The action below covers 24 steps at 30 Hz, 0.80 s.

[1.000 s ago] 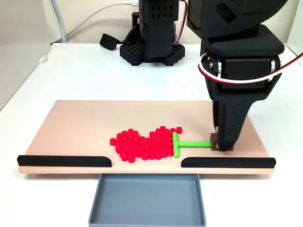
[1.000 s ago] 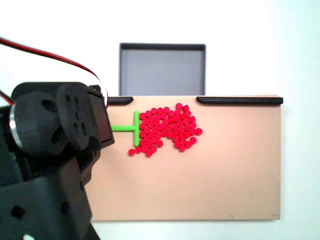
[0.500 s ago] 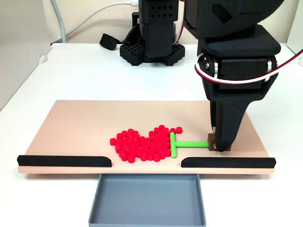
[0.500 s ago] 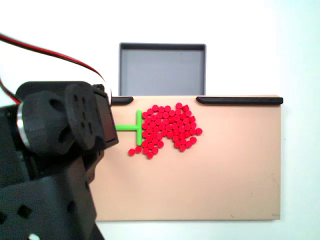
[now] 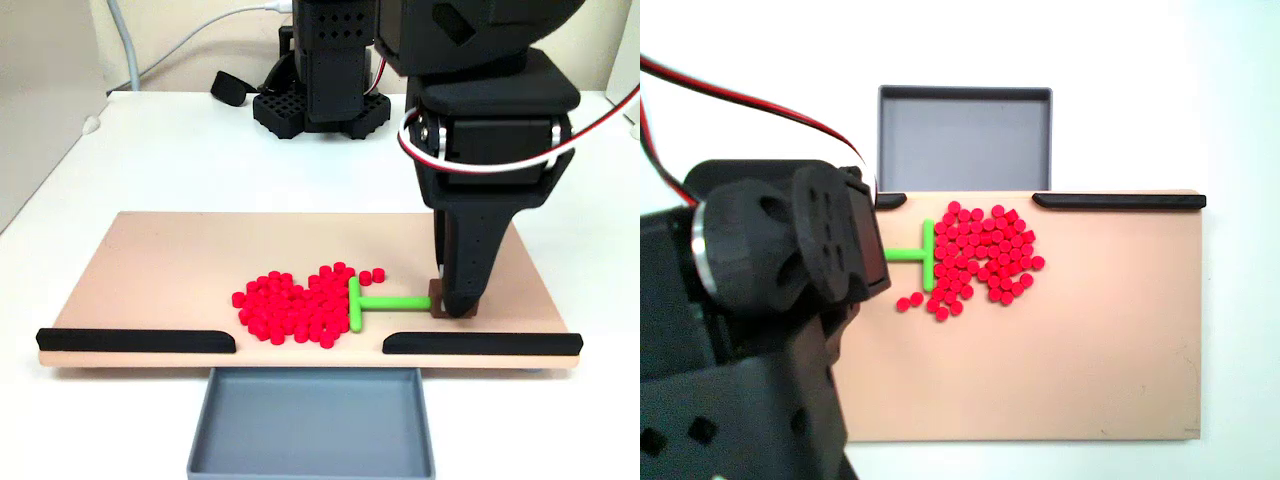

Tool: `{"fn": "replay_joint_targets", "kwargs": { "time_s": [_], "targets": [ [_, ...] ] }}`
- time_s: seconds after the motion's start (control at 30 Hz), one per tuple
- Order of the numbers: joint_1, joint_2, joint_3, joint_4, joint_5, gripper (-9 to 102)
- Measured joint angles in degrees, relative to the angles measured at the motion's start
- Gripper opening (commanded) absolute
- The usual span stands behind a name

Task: Gather the left side granules

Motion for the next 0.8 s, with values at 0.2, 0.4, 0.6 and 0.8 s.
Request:
{"fn": "replay_joint_targets", "kwargs": {
  "time_s": [0.2,0.4,0.6,0.8],
  "targets": [
    [-0.7,4.0,0.0,0.0,0.9,0],
    [-0.7,6.7,0.6,0.4,-0.6,0],
    [-0.7,13.6,10.9,0.4,-12.9,0],
    [1.5,22.1,21.0,0.4,-34.4,0]
  ]
}}
